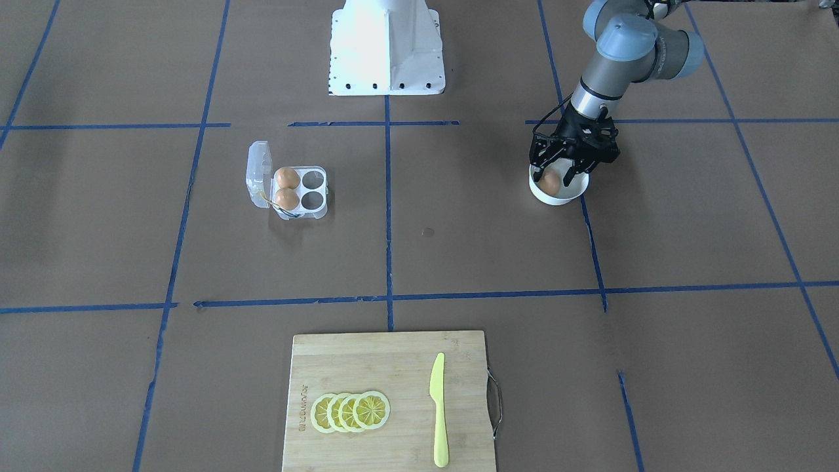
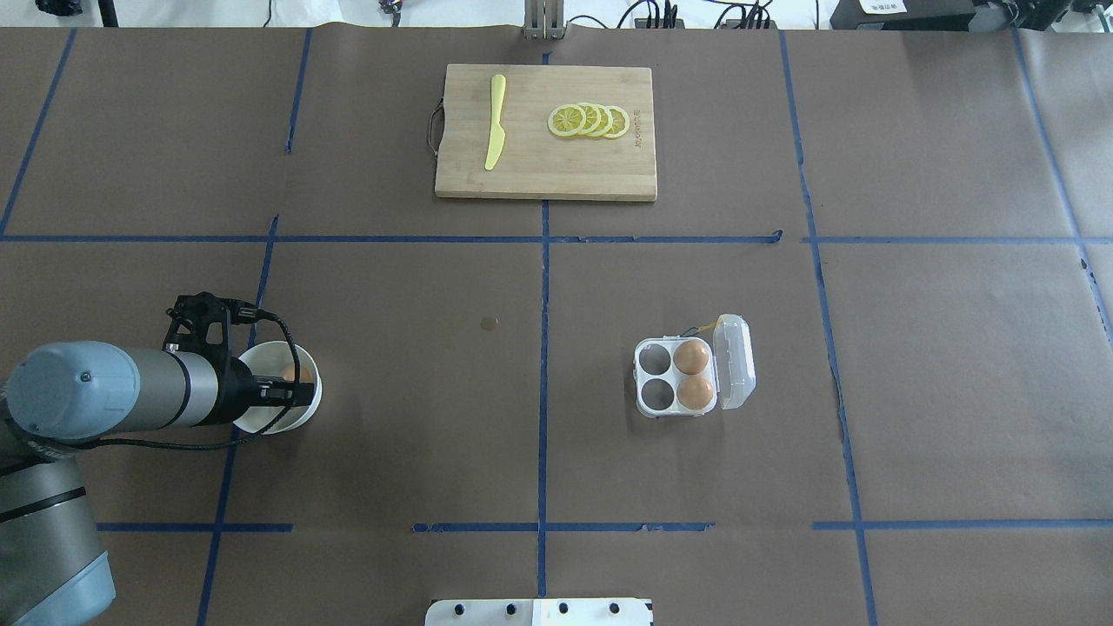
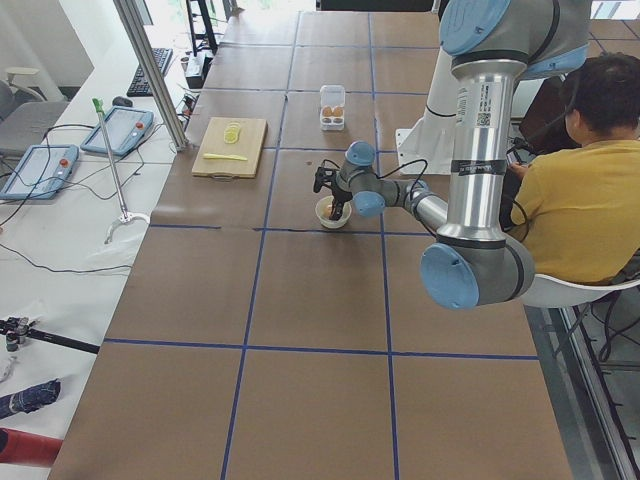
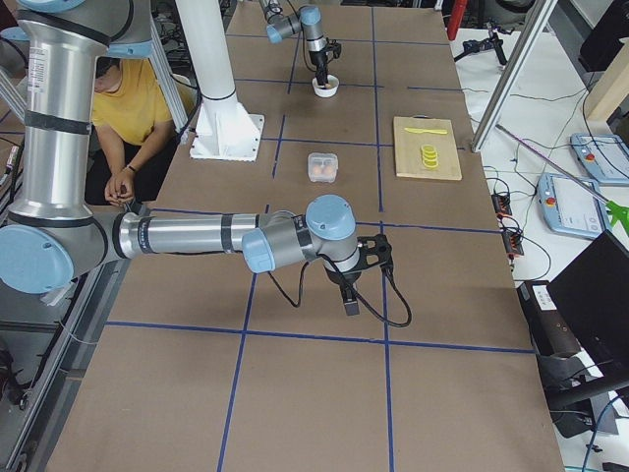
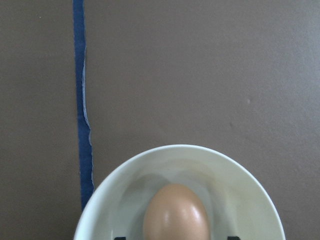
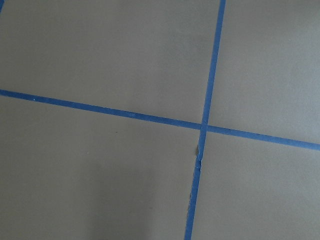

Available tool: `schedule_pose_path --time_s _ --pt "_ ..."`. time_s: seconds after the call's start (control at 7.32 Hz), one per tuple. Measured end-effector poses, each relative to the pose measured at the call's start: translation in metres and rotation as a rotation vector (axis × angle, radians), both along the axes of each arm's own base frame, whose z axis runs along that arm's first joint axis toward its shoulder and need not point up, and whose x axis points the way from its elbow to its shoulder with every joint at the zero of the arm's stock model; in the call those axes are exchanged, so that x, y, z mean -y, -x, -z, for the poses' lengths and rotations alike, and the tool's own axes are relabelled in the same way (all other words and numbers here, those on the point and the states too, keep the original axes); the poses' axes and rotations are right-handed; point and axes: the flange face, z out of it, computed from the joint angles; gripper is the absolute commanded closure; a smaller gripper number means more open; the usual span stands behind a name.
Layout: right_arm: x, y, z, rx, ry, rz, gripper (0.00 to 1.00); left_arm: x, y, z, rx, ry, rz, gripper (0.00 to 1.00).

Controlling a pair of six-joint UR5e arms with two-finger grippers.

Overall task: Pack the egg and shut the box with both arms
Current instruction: 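Lower the left gripper into the bowl and grasp the brown egg, then lift the egg with the left gripper and carry it toward the carton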

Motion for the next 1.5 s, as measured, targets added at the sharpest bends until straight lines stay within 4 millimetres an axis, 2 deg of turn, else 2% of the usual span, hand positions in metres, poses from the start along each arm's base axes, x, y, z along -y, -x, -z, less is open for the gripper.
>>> schedule_pose_path --time_s 0.14,0.27,0.41,0.68,0.82,1.09,1.37,1.5 --pt "0.000 0.000 0.000 0.000 0.000 0.000 0.00 0.000 -0.001 0.000 0.000 0.000 0.000 0.44" --pt "0.000 0.000 0.000 0.000 0.001 0.000 0.00 0.001 0.000 0.001 -0.001 -0.001 0.001 0.73" --pt "0.000 0.000 0.000 0.000 0.001 0.000 0.00 0.001 0.000 0.002 -0.004 -0.002 0.002 0.95" --pt "0.000 0.000 0.000 0.000 0.001 0.000 0.00 0.003 0.004 0.006 -0.010 -0.010 0.004 1.00" --pt "0.000 0.000 0.000 0.000 0.001 0.000 0.00 0.007 0.013 0.012 -0.012 -0.048 -0.004 1.00" --pt "0.000 0.000 0.000 0.000 0.001 0.000 0.00 0.025 0.050 0.030 -0.004 -0.178 -0.013 1.00" --pt "0.000 0.000 0.000 0.001 0.003 -0.001 0.00 0.035 0.068 0.061 -0.042 -0.265 0.000 1.00" --pt "0.000 0.000 -0.001 0.002 0.003 -0.001 0.00 0.038 0.066 0.085 -0.091 -0.311 0.007 1.00"
